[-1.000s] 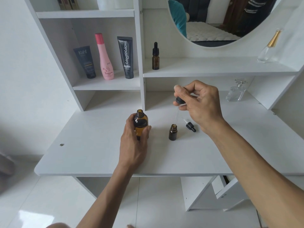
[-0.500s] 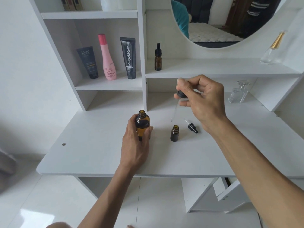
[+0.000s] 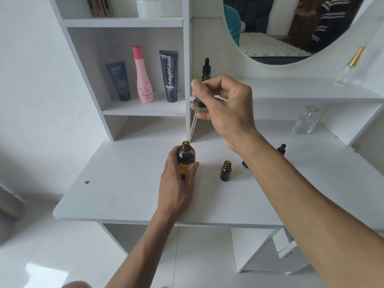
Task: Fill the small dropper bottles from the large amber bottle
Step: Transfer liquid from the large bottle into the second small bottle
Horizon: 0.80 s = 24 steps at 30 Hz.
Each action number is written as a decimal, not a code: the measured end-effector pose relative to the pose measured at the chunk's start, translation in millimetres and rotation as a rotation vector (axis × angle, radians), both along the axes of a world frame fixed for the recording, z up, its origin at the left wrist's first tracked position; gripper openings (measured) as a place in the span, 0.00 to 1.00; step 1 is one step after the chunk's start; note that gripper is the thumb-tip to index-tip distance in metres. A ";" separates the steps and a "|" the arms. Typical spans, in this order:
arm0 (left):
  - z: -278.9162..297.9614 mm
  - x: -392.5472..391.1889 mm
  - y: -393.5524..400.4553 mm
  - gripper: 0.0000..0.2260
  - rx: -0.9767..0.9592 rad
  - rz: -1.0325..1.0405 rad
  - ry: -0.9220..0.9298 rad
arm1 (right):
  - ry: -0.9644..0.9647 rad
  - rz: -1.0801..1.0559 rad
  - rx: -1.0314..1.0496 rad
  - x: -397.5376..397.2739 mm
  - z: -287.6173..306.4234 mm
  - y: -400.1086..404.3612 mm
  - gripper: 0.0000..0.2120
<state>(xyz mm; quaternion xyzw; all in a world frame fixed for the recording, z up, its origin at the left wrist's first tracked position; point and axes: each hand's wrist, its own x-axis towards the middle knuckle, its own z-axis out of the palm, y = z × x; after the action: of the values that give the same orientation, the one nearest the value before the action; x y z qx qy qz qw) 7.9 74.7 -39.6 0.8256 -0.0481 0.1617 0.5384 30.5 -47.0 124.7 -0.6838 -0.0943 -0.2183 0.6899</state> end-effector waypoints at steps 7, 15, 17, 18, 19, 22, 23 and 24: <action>-0.9 0.8 0.2 0.18 -0.004 -0.003 -0.009 | 0.017 0.012 -0.049 5.4 -4.7 6.2 0.08; -1.2 0.5 -0.2 0.18 -0.007 -0.016 -0.021 | 0.024 0.009 -0.114 7.7 -7.4 7.8 0.09; -0.6 0.2 -0.5 0.18 -0.001 -0.016 -0.022 | 0.024 0.011 -0.127 7.6 -7.0 8.2 0.10; -1.0 0.3 -0.3 0.18 0.000 -0.015 -0.021 | 0.024 0.014 -0.134 7.4 -7.0 8.6 0.10; -1.3 0.4 -0.2 0.18 -0.001 -0.014 -0.019 | 0.025 0.017 -0.142 7.3 -7.2 9.1 0.10; -2.0 0.7 0.0 0.18 -0.003 -0.014 -0.017 | 0.033 0.023 -0.154 7.9 -11.3 11.3 0.09; -1.8 0.6 -0.1 0.18 -0.002 -0.014 -0.017 | 0.033 0.023 -0.157 8.6 -13.3 12.1 0.10; -1.6 0.6 -0.3 0.18 -0.001 -0.013 -0.016 | 0.033 0.021 -0.164 9.8 -15.6 12.8 0.10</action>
<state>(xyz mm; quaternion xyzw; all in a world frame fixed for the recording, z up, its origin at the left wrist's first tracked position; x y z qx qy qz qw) 8.5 74.4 -41.2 0.8237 -0.0578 0.1649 0.5394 40.3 -34.2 109.1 -0.7403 -0.1077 -0.1916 0.6354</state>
